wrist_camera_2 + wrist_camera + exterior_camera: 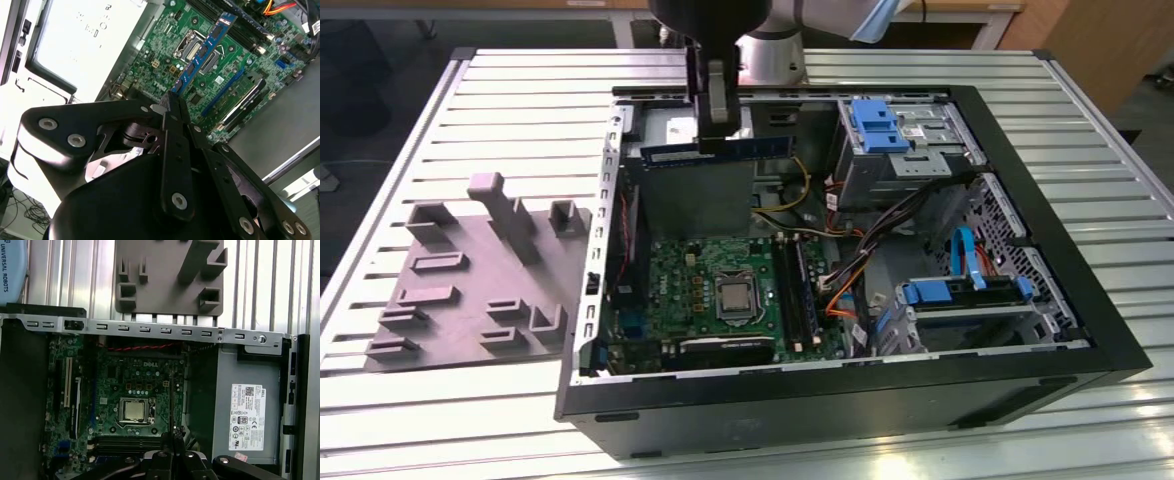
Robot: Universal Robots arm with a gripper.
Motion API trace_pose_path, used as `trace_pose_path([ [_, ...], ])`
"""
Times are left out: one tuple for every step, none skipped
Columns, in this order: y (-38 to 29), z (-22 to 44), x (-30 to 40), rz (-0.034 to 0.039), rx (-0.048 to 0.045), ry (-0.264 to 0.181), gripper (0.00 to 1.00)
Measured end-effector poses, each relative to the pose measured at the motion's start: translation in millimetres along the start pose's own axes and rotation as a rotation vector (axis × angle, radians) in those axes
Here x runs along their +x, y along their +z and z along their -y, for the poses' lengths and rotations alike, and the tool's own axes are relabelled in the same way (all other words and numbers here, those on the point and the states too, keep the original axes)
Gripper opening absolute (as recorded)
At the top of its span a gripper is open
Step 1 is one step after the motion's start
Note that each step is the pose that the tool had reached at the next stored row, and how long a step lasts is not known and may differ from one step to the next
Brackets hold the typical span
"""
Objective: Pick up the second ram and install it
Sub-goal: 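Pick up the second ram and move it above second insertion slot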
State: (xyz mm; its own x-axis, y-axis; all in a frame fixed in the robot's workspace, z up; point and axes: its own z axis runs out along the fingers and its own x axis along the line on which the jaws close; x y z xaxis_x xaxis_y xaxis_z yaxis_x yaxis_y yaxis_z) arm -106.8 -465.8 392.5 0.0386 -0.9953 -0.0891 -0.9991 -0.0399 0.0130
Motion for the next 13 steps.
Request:
trace_pose_path([
  [0.0,1.4,0.1,0.0000,0.0000,0.000,0.12],
  [0.1,3.0,0.1,0.0000,0.0000,0.001,0.12],
  [0.1,4.4,0.2,0.0000,0.0000,0.001,0.12],
  [0.1,5.9,0.2,0.0000,0.0000,0.001,0.12],
  [0.2,7.3,0.3,0.0000,0.0001,0.001,0.12],
  [0.1,8.7,0.4,-0.0001,0.0001,0.002,0.12],
  [0.2,10.1,0.4,0.0000,0.0001,0.002,0.12],
  [0.2,11.6,0.5,0.0001,0.0002,0.002,0.12],
  [0.3,13.0,0.5,0.0000,0.0003,0.003,0.12],
  [0.4,14.2,0.6,0.0001,0.0003,0.003,0.12],
  [0.4,15.2,0.7,0.0001,0.0003,0.004,0.12],
  [0.4,15.8,0.7,0.0000,0.0003,0.004,0.12],
  [0.4,16.1,0.7,-0.0001,0.0003,0.005,0.12],
])
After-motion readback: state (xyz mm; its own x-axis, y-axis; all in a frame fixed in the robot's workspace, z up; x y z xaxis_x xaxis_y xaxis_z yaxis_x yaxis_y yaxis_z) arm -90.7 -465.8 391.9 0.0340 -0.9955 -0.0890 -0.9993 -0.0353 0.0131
